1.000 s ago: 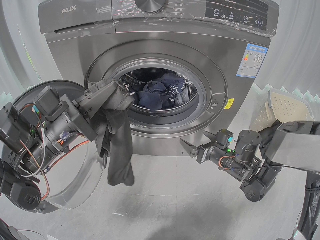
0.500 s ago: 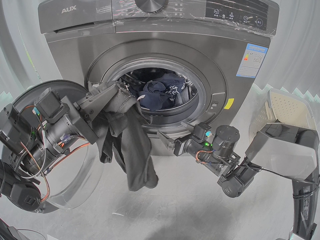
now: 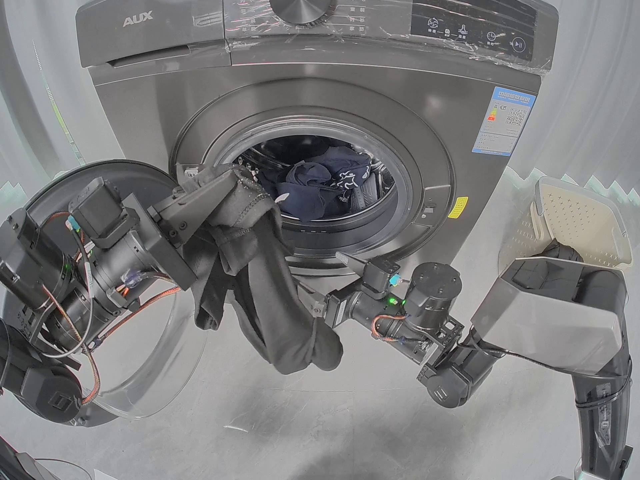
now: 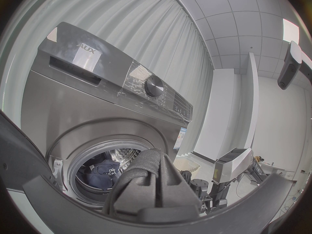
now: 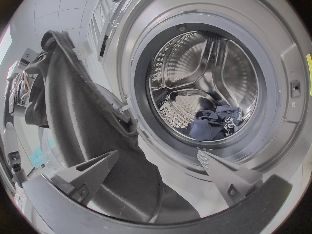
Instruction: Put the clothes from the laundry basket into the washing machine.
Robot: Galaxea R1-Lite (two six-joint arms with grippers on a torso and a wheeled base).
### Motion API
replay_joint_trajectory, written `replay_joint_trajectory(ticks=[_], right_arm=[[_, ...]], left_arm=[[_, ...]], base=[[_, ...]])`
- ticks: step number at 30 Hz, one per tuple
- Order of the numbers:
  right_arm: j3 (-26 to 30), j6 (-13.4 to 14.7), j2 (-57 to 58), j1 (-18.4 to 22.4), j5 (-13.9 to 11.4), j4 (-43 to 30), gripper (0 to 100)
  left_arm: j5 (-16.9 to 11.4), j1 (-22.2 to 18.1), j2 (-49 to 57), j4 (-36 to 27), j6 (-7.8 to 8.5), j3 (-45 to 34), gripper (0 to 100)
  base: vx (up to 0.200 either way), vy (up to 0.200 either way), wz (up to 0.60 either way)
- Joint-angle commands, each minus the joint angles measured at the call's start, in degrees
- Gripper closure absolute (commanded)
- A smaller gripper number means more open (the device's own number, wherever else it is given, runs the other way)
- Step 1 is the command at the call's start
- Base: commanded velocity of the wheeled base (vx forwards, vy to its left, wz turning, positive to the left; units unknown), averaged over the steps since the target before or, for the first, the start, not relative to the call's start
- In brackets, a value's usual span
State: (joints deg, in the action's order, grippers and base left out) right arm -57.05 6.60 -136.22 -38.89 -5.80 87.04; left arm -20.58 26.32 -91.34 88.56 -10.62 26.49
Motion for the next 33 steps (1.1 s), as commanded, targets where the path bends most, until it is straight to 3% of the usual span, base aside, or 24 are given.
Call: replay_joint_trajectory(ticks=[1, 7, 11, 15, 23, 27, 33], right_arm=[[3.79, 0.26, 2.10, -2.51, -0.35, 0.85, 0], [7.75, 0.44, 4.03, -5.06, -1.40, 1.11, 0], [6.08, 0.08, 3.15, -5.50, -1.58, 0.85, 0], [-0.52, -0.53, -1.59, -4.88, -1.40, -0.03, 0], [-2.27, -0.79, -2.47, -1.63, -1.76, -0.47, 0], [3.35, -0.71, 1.48, 1.71, -2.72, 1.03, 0], [7.39, -0.62, 6.67, 4.79, -4.39, 1.20, 0]], left_arm=[[0.01, -0.48, -0.15, 0.03, -0.10, 0.05, 100], [0.01, -0.57, -0.24, 0.03, -0.10, 0.23, 100], [0.01, -0.57, -0.15, 0.03, -0.10, 0.14, 100], [0.01, -0.57, -0.06, 0.03, -0.10, 0.14, 100], [0.01, -0.57, -0.06, 0.03, -0.10, 0.14, 100], [0.01, -0.57, 0.03, 0.03, -0.10, 0.14, 100], [0.10, -0.13, -0.15, 0.03, -0.02, 0.05, 100]], base=[[0.000, 0.000, 0.00], [0.000, 0.000, 0.00], [0.000, 0.000, 0.00], [0.000, 0.000, 0.00], [0.000, 0.000, 0.00], [0.000, 0.000, 0.00], [0.000, 0.000, 0.00]])
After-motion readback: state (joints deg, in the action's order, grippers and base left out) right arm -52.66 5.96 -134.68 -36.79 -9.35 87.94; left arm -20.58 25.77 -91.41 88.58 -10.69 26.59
